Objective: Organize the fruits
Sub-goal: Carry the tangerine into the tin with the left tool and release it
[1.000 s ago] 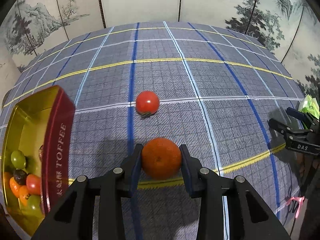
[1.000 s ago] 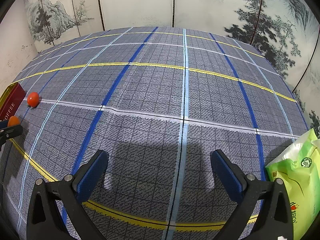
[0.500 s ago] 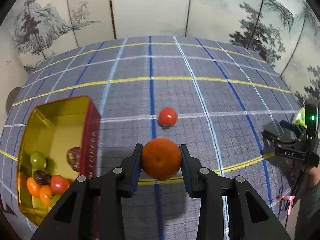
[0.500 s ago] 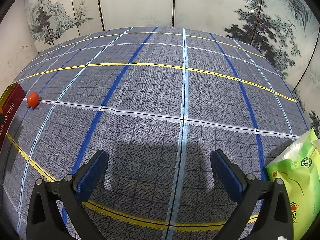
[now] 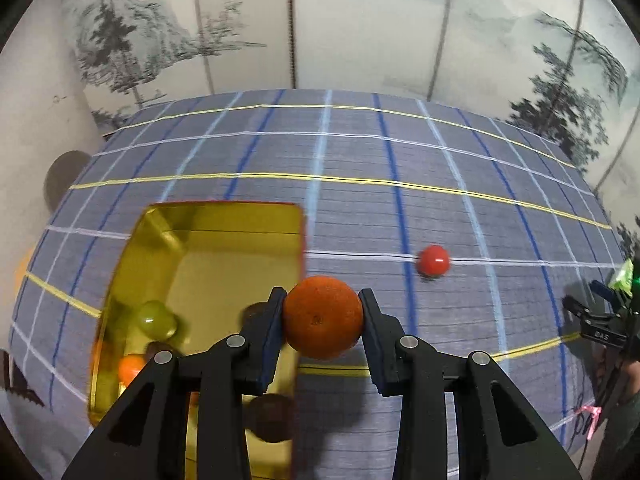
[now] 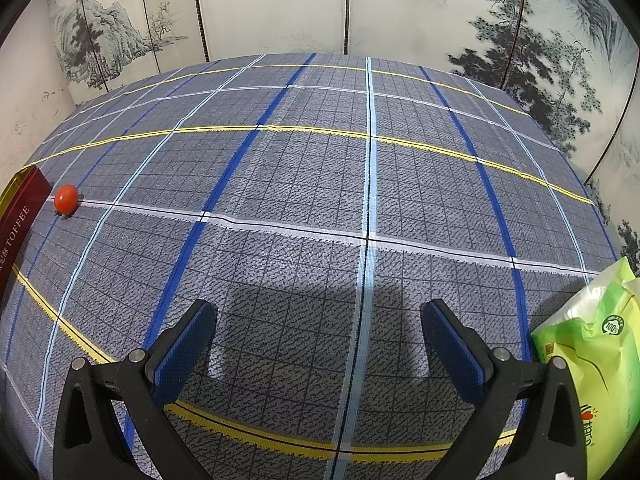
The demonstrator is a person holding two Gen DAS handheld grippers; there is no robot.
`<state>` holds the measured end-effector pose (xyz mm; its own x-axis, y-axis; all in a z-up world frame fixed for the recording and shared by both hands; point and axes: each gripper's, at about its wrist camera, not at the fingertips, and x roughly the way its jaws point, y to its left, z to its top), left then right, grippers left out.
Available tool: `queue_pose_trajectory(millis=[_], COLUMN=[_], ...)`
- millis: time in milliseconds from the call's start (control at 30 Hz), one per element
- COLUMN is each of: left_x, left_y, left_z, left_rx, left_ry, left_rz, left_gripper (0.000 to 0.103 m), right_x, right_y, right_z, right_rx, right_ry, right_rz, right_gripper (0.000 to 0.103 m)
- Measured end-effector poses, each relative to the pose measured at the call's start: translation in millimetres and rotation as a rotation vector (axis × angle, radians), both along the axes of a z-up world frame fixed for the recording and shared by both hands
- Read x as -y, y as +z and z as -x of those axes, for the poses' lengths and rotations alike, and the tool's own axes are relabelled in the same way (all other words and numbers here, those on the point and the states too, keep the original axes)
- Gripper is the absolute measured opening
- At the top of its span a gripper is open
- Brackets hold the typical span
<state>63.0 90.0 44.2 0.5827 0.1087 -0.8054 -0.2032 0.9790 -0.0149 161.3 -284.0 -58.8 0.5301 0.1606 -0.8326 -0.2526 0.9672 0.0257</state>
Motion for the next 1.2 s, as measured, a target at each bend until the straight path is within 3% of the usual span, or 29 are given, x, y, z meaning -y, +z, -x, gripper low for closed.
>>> queue_pose_trajectory(millis=[500, 1200], left_x=[-59, -102], left_y=[-13, -32], left_z=[25, 46], left_rx=[-0.045, -0.098], left_ry=[0.121, 0.189], left_rz=[-0.005, 0.030], left_gripper=[0.037, 0.037], right_x=[0, 0], right_y=[0, 0], right_z=[0, 0], right_rx=[0.000, 0.000], right_ry=[-0.001, -0.001], right_rz=[0.000, -0.001], right_gripper=[0.103, 0.103])
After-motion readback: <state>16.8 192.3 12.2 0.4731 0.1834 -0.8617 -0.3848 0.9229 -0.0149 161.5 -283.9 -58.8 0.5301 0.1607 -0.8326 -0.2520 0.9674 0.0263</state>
